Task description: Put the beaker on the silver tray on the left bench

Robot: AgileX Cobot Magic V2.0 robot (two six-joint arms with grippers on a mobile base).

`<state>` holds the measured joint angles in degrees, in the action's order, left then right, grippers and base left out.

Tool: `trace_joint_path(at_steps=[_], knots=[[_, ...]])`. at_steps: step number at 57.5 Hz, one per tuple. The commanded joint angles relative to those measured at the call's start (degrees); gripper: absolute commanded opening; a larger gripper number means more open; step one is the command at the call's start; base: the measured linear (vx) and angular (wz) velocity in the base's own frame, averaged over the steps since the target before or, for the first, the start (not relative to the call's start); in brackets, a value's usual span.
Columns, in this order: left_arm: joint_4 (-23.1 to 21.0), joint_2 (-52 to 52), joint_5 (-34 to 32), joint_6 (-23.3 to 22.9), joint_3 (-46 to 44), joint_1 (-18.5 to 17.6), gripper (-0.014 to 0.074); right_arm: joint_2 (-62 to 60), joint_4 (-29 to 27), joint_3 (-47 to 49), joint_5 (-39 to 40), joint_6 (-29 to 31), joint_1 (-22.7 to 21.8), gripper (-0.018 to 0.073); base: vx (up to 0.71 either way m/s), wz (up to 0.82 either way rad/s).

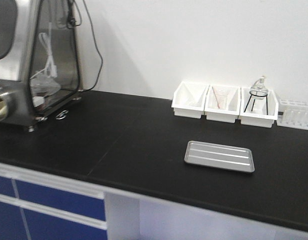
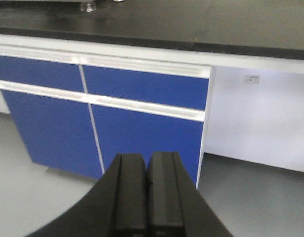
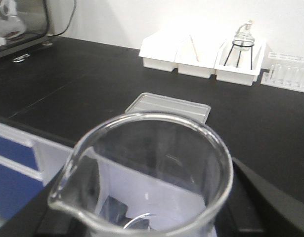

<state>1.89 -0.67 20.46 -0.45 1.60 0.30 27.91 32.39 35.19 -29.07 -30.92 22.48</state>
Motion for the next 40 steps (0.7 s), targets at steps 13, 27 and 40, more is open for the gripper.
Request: trace_joint_path(at_steps=[13, 27, 40], knots=[[-0.04, -0.90, -4.44, -0.06, 1.59, -0.33, 0.0001, 0.30, 1.56, 1.72, 4.02, 0.31, -0.37, -0.0008, 0.46, -0.27], [-0.04, -0.90, -4.44, -0.06, 1.59, -0.33, 0.0001, 0.30, 1.56, 1.72, 4.02, 0.31, -0.37, -0.0008, 0.43, -0.33], [-0.04, -0.90, -4.44, -0.06, 1.59, -0.33, 0.0001, 0.30, 1.56, 1.72, 4.02, 0.31, -0.37, -0.0008, 0.38, -0.29]])
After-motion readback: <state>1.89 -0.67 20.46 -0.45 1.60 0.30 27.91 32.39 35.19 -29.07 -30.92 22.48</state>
